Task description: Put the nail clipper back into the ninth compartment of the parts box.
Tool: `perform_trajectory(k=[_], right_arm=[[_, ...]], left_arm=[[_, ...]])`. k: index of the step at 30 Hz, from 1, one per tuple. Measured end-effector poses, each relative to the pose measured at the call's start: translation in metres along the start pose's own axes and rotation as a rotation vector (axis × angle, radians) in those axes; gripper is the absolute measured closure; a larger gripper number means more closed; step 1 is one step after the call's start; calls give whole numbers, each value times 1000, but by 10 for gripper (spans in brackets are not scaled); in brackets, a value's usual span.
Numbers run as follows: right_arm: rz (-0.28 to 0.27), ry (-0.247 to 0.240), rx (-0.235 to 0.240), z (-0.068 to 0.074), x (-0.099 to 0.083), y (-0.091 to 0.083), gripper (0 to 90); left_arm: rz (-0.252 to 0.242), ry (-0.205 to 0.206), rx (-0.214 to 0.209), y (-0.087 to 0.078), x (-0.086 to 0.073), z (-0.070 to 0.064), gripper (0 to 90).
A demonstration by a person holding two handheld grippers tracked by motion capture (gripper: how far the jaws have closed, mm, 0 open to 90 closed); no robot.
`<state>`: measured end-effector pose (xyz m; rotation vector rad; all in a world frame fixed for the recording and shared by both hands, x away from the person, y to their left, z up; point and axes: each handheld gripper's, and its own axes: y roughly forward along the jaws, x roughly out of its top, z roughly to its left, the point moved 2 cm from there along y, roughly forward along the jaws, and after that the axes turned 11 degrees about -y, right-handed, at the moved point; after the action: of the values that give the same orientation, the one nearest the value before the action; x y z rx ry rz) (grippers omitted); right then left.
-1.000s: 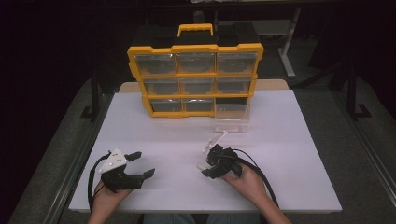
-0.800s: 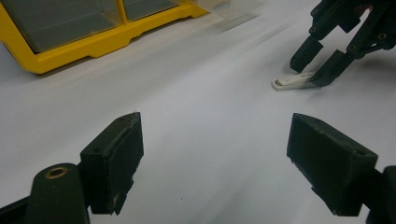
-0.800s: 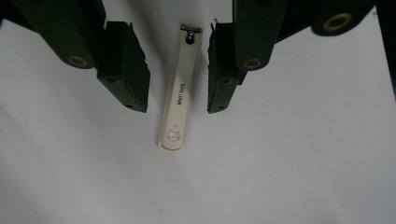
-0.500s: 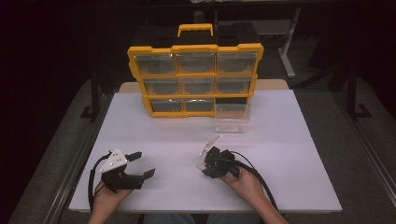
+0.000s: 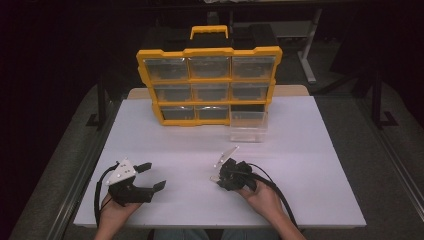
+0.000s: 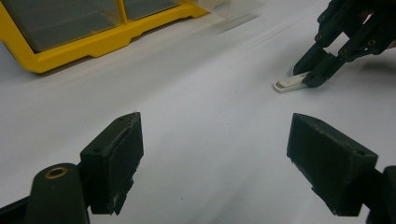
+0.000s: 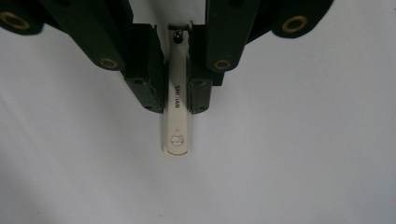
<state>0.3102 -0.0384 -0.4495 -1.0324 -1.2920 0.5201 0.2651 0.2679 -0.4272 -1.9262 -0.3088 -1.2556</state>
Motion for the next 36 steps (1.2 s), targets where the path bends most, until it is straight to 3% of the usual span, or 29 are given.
perform_trajectory(k=[5,11,22,36], right_arm=[[-7,-19,0,-2,-1,0,757],[-28,12,65,-8,-5,-1,758],[-68,3,153,-12,-4,-10,759],[-113,-27,186,-26,5,-34,759]], left_arm=[[4,2,-1,0,0,-1,182],[7,0,-1,1,0,-1,182],[-5,-3,-6,0,1,-1,182],[6,3,-4,-1,1,0,182]])
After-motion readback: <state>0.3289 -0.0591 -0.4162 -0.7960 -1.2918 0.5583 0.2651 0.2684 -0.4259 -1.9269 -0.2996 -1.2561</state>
